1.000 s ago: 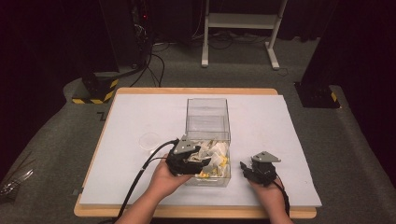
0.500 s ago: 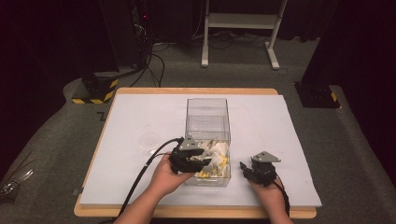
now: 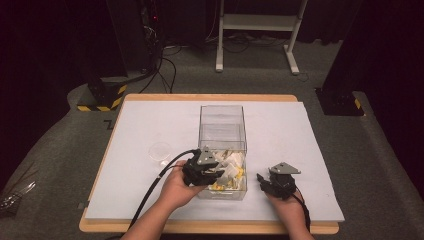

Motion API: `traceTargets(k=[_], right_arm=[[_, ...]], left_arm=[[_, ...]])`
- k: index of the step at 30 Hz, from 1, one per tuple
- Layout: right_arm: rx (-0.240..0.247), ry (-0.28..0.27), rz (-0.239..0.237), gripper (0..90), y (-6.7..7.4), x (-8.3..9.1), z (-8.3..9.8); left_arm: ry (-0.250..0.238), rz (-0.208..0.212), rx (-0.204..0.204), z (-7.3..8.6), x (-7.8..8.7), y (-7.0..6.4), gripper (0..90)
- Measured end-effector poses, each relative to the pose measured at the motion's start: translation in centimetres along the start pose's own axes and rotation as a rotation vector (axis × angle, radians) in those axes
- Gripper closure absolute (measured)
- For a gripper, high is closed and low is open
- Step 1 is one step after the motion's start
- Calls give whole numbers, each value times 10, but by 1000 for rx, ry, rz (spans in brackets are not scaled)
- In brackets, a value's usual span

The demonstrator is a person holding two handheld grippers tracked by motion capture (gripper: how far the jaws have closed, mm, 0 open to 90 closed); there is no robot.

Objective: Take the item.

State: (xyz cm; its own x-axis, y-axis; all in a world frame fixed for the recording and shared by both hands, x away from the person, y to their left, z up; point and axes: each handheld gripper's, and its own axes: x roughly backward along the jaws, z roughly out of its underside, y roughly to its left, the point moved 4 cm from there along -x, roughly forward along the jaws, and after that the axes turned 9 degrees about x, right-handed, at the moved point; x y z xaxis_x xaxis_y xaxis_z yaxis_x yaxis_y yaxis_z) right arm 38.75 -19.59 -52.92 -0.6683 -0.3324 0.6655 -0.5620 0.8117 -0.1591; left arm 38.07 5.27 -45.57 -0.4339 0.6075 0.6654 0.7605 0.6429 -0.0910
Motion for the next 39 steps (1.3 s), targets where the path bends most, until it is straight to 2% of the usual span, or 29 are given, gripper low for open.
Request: traceTargets(k=[3,8,10,12,15,17,22,27,34,39], right_arm=[[0,0,0,460,0,0,0],[4,0,2,460,0,0,0],[5,0,2,460,0,0,0],[5,0,2,460,0,0,0],[5,-1,2,460,0,0,0],[6,-2,1,459,0,0,0],[4,-4,0,459,0,0,0],[3,-3,2,458,0,1,0],[6,-4,3,459,0,0,0],[8,-4,7,459,0,0,0]], left_arm=[[13,8,-34,2,-1,-4,653],[6,24,-15,0,0,-2,729],[5,31,-26,1,1,-3,803],[5,30,-28,1,2,-3,823],[-2,44,-9,1,3,-2,891],[-10,54,5,1,4,-2,896],[-68,74,44,3,8,0,900],[-146,83,89,4,16,5,900],[-264,97,125,4,31,8,900],[-326,82,140,4,41,11,900]])
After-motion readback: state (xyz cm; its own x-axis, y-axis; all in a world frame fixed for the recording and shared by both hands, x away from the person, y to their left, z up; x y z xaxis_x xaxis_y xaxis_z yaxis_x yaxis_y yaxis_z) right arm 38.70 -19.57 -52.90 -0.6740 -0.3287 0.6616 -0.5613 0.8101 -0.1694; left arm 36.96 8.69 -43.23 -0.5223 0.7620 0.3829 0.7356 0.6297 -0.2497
